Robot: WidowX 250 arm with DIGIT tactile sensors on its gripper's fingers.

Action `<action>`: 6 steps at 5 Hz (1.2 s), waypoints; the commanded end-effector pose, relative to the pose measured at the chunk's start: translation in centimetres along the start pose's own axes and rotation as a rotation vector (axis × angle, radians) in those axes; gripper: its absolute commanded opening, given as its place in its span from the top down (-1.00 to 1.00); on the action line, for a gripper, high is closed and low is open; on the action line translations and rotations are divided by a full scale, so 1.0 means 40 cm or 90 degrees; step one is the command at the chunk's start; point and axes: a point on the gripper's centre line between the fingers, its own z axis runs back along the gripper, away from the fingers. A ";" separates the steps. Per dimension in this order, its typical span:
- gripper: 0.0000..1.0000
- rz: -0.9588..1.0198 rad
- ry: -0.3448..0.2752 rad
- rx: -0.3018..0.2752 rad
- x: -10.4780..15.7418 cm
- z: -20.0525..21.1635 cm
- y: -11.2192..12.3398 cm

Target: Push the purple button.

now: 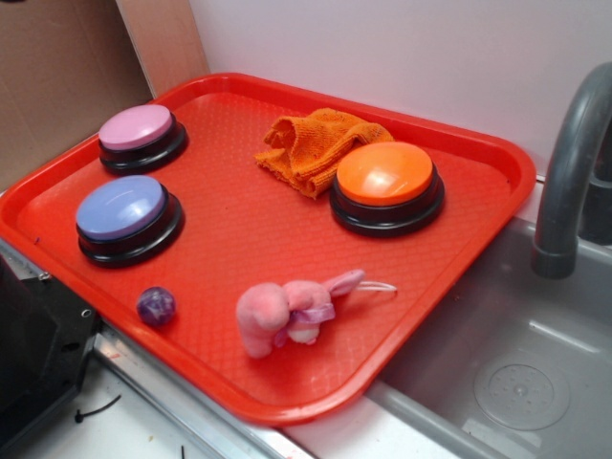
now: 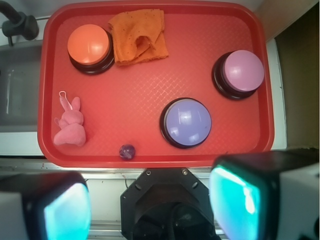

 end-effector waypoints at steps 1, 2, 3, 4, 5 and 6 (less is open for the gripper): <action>-1.00 0.000 0.000 0.000 0.000 0.000 0.000; -1.00 0.154 -0.006 0.059 0.084 -0.131 0.107; -1.00 0.219 -0.021 0.073 0.113 -0.223 0.145; -1.00 0.281 -0.041 0.088 0.106 -0.298 0.162; -1.00 0.321 0.000 0.101 0.077 -0.358 0.184; -1.00 0.327 0.013 0.108 0.062 -0.395 0.202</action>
